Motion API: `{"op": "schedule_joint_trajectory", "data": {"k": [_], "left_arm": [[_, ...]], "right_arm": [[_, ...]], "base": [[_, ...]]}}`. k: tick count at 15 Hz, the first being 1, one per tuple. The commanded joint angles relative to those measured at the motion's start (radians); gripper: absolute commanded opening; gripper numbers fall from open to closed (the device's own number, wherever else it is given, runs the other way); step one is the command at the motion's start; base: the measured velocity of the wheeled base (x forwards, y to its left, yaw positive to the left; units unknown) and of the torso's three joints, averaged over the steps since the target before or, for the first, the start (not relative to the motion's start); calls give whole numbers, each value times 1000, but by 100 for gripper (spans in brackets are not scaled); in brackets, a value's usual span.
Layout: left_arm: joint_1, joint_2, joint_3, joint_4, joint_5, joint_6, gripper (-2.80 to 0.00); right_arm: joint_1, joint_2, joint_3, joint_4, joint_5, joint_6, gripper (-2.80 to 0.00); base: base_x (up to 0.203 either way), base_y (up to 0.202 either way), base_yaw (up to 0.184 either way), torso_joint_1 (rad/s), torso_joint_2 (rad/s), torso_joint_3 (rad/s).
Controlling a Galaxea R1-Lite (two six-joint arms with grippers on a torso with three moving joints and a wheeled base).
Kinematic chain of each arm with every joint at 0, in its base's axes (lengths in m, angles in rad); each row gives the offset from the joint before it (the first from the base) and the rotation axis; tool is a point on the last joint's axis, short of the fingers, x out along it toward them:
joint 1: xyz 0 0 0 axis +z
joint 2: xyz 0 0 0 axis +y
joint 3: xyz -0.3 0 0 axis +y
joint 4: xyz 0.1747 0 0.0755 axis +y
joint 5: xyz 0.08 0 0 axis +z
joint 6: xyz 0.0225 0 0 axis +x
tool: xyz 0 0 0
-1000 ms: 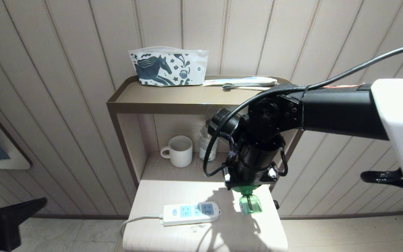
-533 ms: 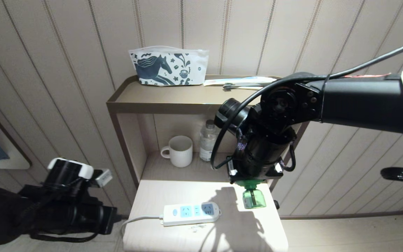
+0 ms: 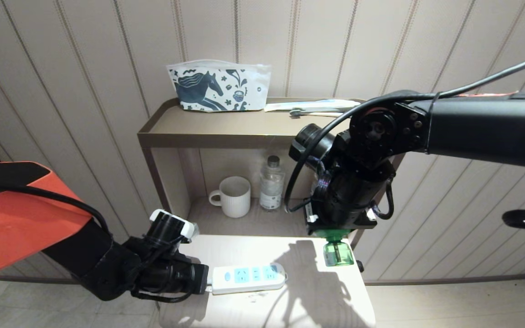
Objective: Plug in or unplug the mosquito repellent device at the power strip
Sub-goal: Insert the plug into the socket
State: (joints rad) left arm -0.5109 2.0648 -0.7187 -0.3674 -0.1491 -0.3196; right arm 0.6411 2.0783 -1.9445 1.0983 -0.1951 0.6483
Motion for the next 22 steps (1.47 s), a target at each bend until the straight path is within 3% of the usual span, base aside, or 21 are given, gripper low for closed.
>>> {"op": "schedule_joint_trajectory", "data": {"k": [1, 8, 13, 16, 22], "left_arm": [[-3, 47, -40, -3, 6, -2, -280], [-7, 91, -135, 18, 43, -1, -280], [-50, 84, -172, 42, 59, -5, -280], [-62, 95, -238, 72, 77, -38, -280], [-12, 53, -232, 110, 80, -37, -280]], "right_arm": [[-2, 2, 6, 6, -1, 4, -280], [-18, -1, 25, 5, 2, 2, -280], [-17, 2, 25, 5, 2, 2, -280], [-17, 5, 25, 5, 2, 2, -280], [-14, 3, 25, 5, 3, 4, -280]], "base": [[0, 0, 0, 0, 0, 0], [0, 0, 0, 0, 0, 0], [0, 0, 0, 0, 0, 0], [0, 0, 0, 0, 0, 0], [0, 0, 0, 0, 0, 0]]}}
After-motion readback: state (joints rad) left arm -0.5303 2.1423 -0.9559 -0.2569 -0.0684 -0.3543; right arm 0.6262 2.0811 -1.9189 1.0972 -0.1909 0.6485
